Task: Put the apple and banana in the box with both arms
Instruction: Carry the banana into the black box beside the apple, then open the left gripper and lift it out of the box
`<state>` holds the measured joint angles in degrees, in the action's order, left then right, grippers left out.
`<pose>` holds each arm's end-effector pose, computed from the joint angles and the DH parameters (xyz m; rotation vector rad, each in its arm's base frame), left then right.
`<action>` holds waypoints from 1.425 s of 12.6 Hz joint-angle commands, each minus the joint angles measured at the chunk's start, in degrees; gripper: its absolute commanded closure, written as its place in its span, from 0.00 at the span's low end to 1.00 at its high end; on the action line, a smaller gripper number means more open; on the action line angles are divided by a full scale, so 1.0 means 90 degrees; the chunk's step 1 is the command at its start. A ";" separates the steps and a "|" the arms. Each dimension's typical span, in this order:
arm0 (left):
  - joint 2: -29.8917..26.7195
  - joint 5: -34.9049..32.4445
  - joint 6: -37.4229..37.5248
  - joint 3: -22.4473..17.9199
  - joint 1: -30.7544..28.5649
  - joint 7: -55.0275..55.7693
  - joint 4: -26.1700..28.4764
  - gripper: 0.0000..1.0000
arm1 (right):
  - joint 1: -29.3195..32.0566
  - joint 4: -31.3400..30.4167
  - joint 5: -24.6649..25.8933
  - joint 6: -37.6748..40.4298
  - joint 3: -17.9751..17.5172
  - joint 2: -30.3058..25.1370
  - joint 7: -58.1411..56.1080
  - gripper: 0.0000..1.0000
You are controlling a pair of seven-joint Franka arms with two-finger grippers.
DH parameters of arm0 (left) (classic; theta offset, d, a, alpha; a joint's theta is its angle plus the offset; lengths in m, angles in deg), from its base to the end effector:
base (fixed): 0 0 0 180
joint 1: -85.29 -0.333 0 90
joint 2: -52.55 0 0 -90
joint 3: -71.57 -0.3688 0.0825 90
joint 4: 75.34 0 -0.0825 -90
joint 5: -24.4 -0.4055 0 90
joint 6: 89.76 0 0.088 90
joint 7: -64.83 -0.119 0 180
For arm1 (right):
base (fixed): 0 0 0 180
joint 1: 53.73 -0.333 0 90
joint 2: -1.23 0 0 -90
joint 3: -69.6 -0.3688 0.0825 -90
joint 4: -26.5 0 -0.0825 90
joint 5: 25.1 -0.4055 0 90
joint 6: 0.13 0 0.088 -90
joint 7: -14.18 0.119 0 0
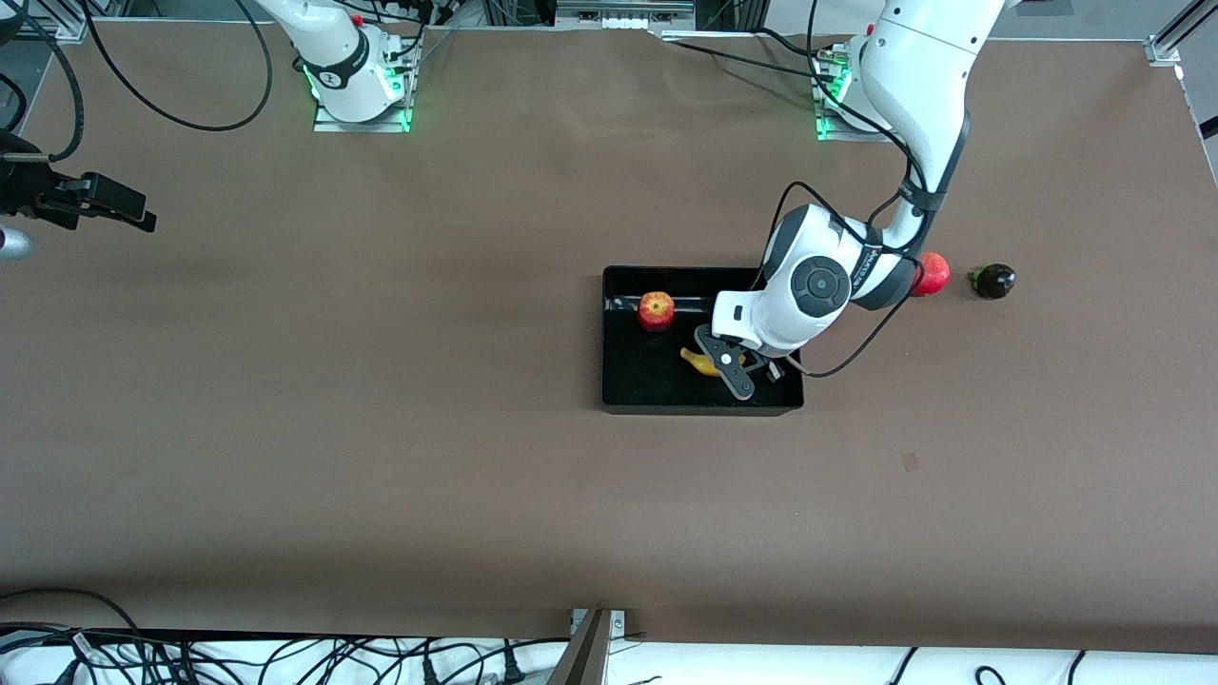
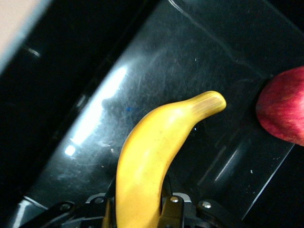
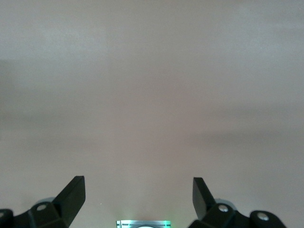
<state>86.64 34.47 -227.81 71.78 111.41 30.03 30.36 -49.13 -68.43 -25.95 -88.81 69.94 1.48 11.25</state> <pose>0.6123 -0.3056 0.2143 2.6987 -1.3601 -0.0327 0.5674 -0.0472 0.6188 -3.1136 0.0554 0.1748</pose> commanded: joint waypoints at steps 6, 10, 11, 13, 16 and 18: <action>-0.0377 -0.0015 0.0181 0.0036 -0.0050 0.0448 0.0033 0.00 | 0.0065 0.0128 -0.0042 0.0039 -0.0028 0.0040 -0.0036 0.00; -0.1664 -0.0093 0.1330 0.0036 -0.0429 0.0438 0.0043 0.00 | 0.0065 0.0128 -0.0042 0.0048 -0.0028 0.0040 -0.0036 0.00; -0.2074 -0.0093 0.1818 0.0045 -0.0605 0.0526 0.0052 0.00 | 0.0065 0.0128 -0.0042 0.0048 -0.0028 0.0040 -0.0036 0.00; -0.2769 -0.0103 0.2533 0.0045 -0.1083 0.0770 0.0062 0.00 | 0.0065 0.0128 -0.0042 0.0058 -0.0028 0.0040 -0.0036 0.00; -0.3599 -0.0345 0.3578 0.0036 -0.1922 0.0945 0.0052 0.00 | 0.0065 0.0128 -0.0052 0.0068 -0.0028 0.0021 -0.0045 0.00; -0.4030 -0.0679 0.4145 0.0036 -0.2275 0.1607 0.0052 0.00 | 0.0065 0.0118 -0.0052 0.0078 -0.0038 0.0011 -0.0045 0.00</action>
<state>54.35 30.75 -193.69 71.34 93.03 39.46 29.02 -49.13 -68.24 -25.95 -88.80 69.95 1.53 11.25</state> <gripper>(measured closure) 0.000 0.000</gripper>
